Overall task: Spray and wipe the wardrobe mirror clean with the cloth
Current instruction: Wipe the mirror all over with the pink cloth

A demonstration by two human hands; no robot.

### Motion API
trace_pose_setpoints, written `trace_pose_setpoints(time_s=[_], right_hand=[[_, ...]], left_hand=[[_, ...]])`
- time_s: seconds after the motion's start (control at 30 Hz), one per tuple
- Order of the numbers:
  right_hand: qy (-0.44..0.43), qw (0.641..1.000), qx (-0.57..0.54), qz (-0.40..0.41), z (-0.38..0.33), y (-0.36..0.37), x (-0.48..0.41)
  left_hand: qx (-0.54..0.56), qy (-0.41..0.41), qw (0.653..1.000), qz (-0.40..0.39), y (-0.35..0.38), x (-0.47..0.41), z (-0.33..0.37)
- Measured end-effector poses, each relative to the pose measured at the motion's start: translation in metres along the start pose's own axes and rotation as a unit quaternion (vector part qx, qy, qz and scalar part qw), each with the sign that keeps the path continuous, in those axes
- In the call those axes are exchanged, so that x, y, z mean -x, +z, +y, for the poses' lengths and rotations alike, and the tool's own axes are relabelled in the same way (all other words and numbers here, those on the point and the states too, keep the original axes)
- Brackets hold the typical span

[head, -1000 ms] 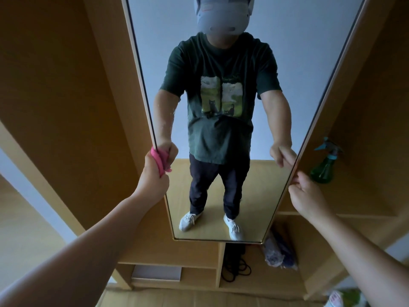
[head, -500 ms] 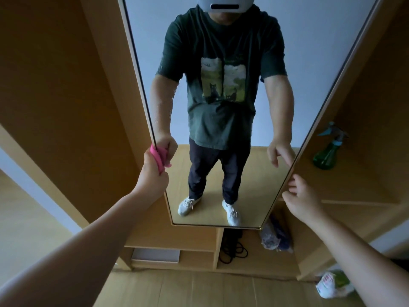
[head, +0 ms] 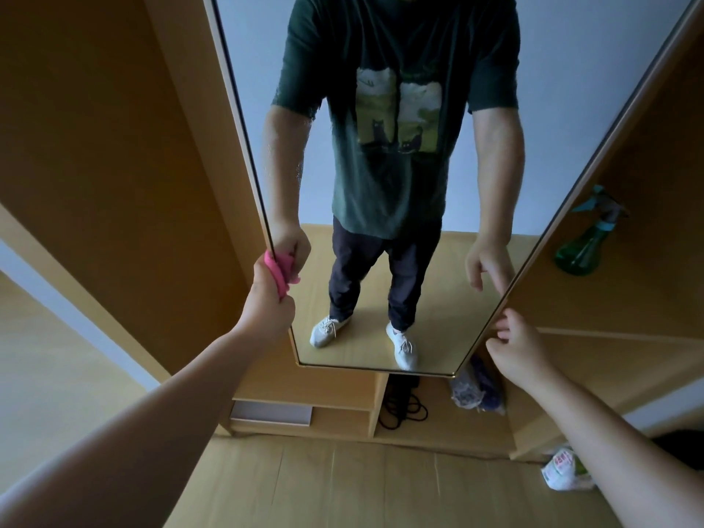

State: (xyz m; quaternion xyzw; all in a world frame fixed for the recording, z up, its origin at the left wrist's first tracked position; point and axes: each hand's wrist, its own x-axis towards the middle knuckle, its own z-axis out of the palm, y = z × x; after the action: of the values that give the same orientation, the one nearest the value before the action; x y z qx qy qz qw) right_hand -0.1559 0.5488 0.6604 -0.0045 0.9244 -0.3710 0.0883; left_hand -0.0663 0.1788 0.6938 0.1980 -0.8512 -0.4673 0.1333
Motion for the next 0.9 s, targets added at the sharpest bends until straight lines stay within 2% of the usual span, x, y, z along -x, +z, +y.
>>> trace_pose_setpoints(time_s=[0.3,0.9], right_hand=[[0.034,0.999,-0.005,-0.017,0.017,0.020,-0.001],[0.040,0.998,0.039,-0.035,0.041,0.048,-0.004]], left_hand=[[0.016,-0.005,1.000,-0.010,0.020,0.003,-0.034],[0.022,-0.041,0.999,-0.019,0.053,0.009,-0.083]])
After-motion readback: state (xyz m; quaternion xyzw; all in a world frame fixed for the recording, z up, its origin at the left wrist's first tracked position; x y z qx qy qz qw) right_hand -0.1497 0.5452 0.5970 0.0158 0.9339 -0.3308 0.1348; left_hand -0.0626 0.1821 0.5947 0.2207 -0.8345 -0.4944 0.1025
